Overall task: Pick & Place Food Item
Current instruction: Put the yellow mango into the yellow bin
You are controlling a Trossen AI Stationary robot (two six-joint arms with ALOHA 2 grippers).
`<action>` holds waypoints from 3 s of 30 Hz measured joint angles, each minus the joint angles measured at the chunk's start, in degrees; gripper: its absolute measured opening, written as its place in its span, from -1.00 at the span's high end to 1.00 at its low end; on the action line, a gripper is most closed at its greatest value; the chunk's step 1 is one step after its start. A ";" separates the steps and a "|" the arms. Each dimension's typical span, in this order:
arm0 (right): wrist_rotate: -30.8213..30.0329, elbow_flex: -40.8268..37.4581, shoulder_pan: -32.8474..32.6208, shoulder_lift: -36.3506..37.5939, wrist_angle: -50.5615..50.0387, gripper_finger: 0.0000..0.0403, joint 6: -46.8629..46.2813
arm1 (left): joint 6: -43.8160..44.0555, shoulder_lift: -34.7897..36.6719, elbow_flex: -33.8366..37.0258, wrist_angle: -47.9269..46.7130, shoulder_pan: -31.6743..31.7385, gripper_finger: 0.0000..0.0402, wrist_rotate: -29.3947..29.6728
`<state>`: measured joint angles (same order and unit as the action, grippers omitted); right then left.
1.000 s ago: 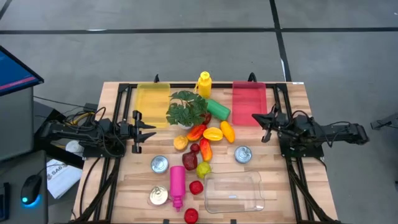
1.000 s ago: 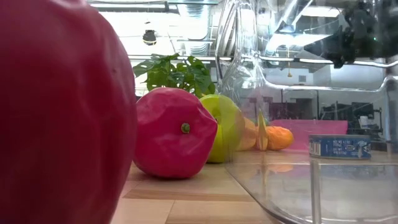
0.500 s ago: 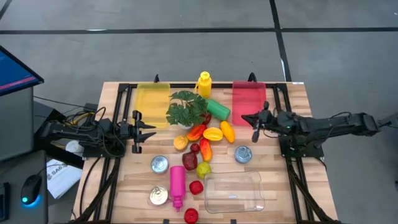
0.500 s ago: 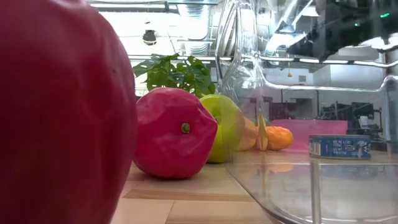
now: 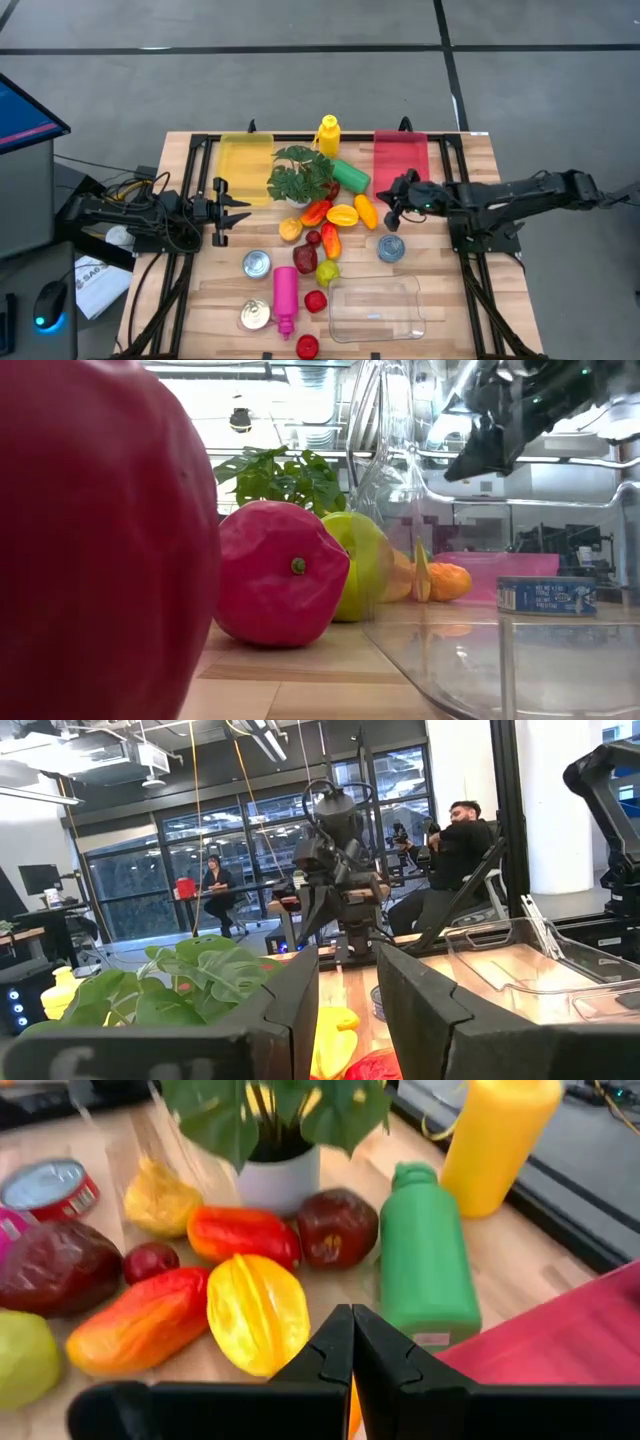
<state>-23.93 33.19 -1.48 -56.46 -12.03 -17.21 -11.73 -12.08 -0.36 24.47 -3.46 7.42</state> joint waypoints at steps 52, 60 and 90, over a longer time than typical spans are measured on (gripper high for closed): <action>7.59 14.54 0.07 -21.61 -14.51 -0.59 -18.40 | 0.61 0.00 -0.01 0.00 0.02 0.53 0.00; 7.59 14.54 0.07 -21.61 -14.53 -0.59 -18.38 | 0.61 0.00 0.00 0.00 0.02 0.53 0.00; 7.46 14.49 0.52 -21.58 -15.41 -0.68 -18.82 | 0.42 0.00 0.00 0.00 0.02 0.53 -0.02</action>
<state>-16.47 47.68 -0.95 -78.04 -27.44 -36.03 -11.31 -12.07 -0.36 24.47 -3.45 7.40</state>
